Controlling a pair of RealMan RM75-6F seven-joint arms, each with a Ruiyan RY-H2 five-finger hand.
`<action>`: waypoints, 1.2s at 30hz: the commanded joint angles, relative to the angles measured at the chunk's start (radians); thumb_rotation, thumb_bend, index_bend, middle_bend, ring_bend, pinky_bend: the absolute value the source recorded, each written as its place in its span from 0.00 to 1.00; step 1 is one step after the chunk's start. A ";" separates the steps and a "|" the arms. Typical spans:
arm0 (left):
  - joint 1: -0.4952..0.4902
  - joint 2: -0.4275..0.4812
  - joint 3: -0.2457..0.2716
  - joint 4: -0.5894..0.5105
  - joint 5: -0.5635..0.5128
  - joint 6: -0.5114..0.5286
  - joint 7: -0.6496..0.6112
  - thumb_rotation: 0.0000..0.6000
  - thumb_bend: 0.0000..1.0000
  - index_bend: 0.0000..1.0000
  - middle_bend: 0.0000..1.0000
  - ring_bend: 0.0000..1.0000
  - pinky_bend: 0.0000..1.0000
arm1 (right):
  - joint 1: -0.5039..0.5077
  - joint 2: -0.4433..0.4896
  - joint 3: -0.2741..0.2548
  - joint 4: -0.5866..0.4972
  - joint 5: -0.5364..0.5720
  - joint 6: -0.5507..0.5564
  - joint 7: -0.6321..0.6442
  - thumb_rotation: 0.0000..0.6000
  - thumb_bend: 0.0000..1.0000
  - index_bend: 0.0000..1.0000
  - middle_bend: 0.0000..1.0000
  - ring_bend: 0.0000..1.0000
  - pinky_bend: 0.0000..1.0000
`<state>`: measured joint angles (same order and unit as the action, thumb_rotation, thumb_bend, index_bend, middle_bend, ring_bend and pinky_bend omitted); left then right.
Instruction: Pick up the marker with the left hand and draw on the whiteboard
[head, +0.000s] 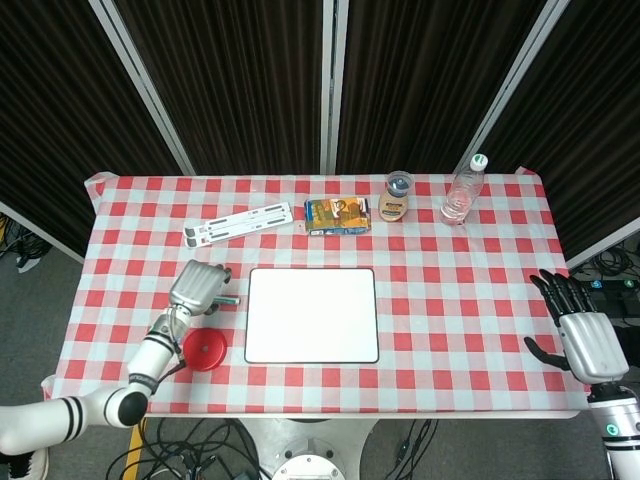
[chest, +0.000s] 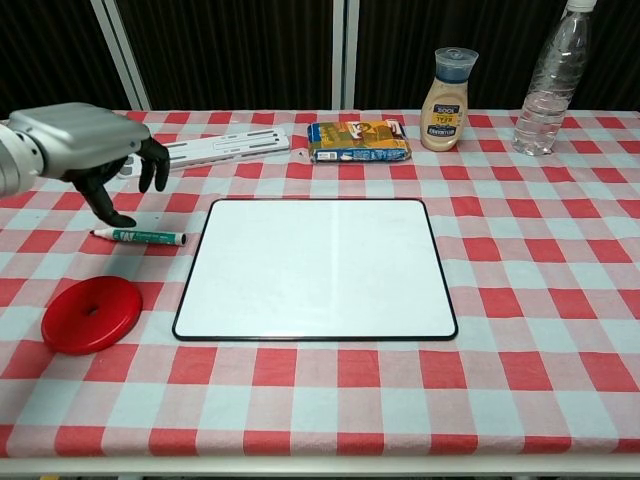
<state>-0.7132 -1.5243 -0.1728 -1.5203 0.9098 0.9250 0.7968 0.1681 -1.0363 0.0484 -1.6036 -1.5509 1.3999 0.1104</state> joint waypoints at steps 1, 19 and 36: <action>-0.039 -0.091 0.038 0.034 -0.099 0.074 0.108 1.00 0.22 0.43 0.44 0.70 0.89 | -0.003 -0.005 -0.003 0.009 0.003 -0.001 0.010 1.00 0.17 0.00 0.03 0.00 0.00; -0.112 -0.188 0.049 0.135 -0.307 0.125 0.267 1.00 0.28 0.45 0.47 0.72 0.90 | -0.007 -0.010 -0.007 0.026 0.009 -0.005 0.027 1.00 0.17 0.00 0.03 0.00 0.00; -0.133 -0.213 0.067 0.173 -0.313 0.132 0.257 1.00 0.32 0.48 0.50 0.73 0.91 | -0.008 -0.013 -0.008 0.034 0.018 -0.013 0.034 1.00 0.17 0.00 0.03 0.00 0.00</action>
<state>-0.8454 -1.7372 -0.1062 -1.3483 0.5970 1.0573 1.0533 0.1608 -1.0498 0.0404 -1.5698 -1.5330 1.3867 0.1447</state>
